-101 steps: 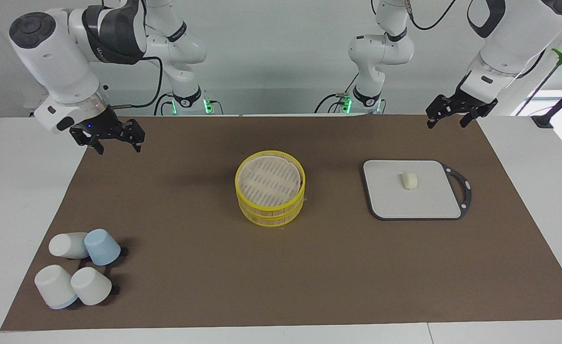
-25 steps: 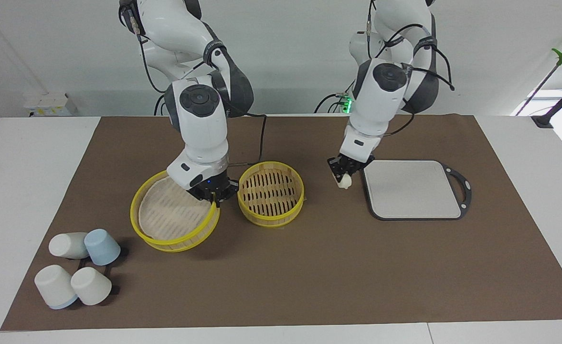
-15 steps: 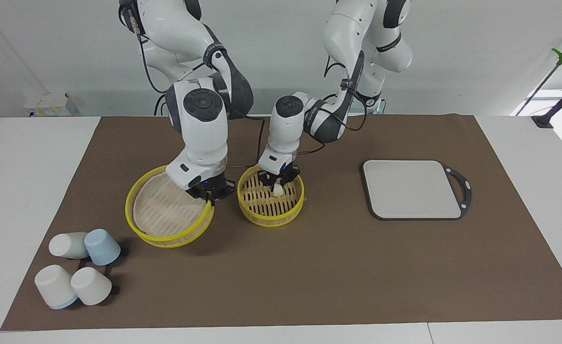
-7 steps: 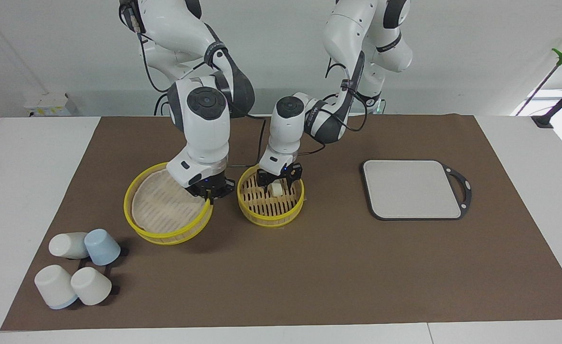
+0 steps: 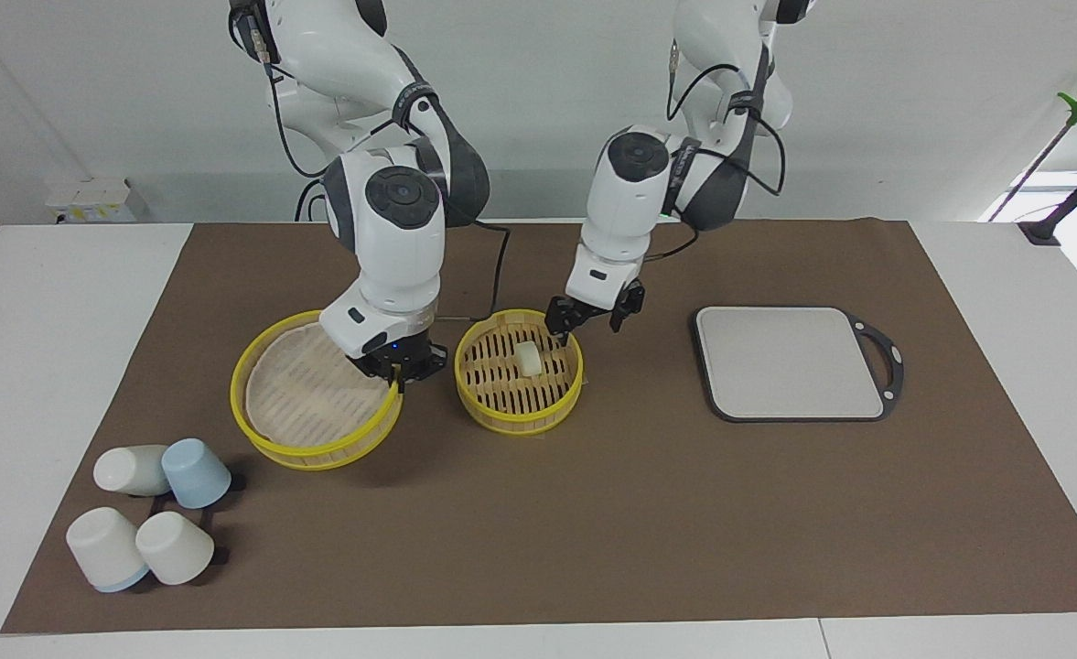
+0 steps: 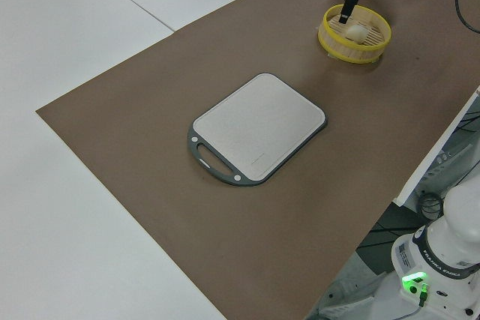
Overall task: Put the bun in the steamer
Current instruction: 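Carry the bun with the left gripper into the open steamer basket, then release the bun and withdraw the left gripper while the right gripper returns the lid, then lower the lid onto the steamer with the right gripper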
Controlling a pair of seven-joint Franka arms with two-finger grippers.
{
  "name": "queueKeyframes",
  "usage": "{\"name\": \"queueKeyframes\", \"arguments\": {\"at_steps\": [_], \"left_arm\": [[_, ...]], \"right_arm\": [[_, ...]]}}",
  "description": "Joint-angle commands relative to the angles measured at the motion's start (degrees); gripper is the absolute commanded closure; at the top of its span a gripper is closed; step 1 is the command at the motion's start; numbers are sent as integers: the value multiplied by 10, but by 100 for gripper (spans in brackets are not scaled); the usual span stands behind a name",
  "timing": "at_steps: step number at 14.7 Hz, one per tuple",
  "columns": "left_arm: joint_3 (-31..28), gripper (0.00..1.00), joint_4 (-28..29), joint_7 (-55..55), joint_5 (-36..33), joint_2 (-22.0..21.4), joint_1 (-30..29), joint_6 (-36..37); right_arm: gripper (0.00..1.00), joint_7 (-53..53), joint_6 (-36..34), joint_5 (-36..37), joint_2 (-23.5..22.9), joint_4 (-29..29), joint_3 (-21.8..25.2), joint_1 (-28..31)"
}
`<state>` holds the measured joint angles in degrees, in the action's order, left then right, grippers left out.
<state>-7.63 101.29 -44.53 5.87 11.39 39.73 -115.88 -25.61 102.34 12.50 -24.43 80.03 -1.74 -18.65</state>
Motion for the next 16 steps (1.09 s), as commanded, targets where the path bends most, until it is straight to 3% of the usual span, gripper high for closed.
{"name": "queueKeyframes", "arguments": {"at_steps": [1,9,13,16], "left_arm": [[4,0,13,72,1,-47,-55,68],[1,0,8,328,1,-116,-246,189],[-2,0,-14,391,-21,-131,-293,218],[-2,0,-32,405,-47,-131,-296,234]], "right_arm": [[100,-48,4,12,20,17,-6,-14],[100,-236,53,-30,11,15,-11,-132],[100,-277,64,-29,-13,11,-10,-162],[100,-281,58,-27,-30,-5,-11,-166]]}}
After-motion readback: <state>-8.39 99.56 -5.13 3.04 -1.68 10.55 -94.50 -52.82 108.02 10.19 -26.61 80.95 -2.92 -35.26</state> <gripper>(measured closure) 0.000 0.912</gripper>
